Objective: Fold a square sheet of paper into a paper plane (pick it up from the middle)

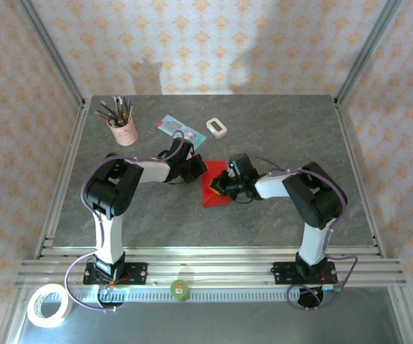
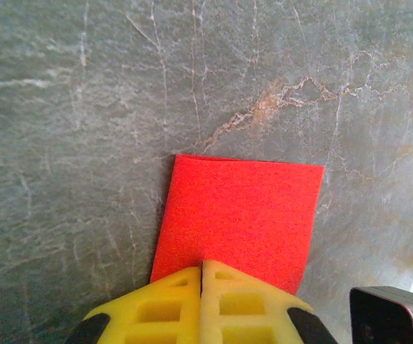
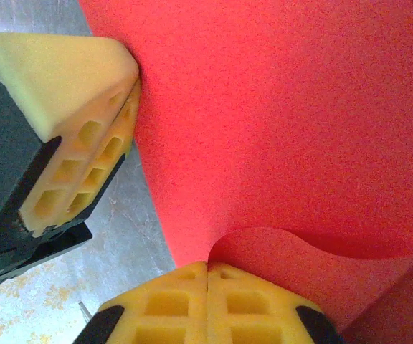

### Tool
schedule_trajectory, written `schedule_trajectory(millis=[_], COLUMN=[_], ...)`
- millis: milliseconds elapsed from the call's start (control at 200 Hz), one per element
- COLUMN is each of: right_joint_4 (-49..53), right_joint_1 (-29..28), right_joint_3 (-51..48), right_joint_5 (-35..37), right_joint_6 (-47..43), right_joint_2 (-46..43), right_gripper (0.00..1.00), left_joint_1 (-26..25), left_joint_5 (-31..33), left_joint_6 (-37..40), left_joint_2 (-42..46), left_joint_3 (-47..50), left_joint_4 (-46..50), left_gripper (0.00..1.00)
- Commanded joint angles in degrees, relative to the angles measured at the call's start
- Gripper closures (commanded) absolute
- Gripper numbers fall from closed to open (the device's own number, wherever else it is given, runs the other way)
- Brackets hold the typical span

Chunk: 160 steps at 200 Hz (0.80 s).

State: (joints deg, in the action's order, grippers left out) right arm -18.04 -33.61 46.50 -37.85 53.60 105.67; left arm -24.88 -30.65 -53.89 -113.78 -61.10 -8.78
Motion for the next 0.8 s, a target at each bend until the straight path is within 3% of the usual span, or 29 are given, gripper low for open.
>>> schedule_trajectory(millis=[0, 320, 551, 796], right_joint_4=[0.3, 2.6, 4.0, 3.8], right_joint_1=[-0.2, -0.2, -0.3, -0.2], right_joint_3=[0.1, -1.2, -1.1, -1.2], right_joint_5=[1.8, 2.5, 3.3, 3.0], right_joint_6=[0.0, -0.7, -0.8, -0.9], right_joint_2=[1.5, 1.8, 2.0, 1.8], right_gripper=[1.0, 0.96, 0.79, 0.68], left_joint_1=[-0.4, -0.3, 1.3, 4.1], left_joint_5=[1.0, 1.1, 5.5, 8.9], left_joint_6=[0.5, 1.5, 1.3, 2.9], left_joint_2=[-2.4, -0.4, 6.6, 12.8], left_joint_3=[0.7, -2.9, -3.8, 0.5], left_joint_4=[3.9, 6.7, 8.9, 10.6], left_gripper=[0.96, 0.96, 0.94, 0.93])
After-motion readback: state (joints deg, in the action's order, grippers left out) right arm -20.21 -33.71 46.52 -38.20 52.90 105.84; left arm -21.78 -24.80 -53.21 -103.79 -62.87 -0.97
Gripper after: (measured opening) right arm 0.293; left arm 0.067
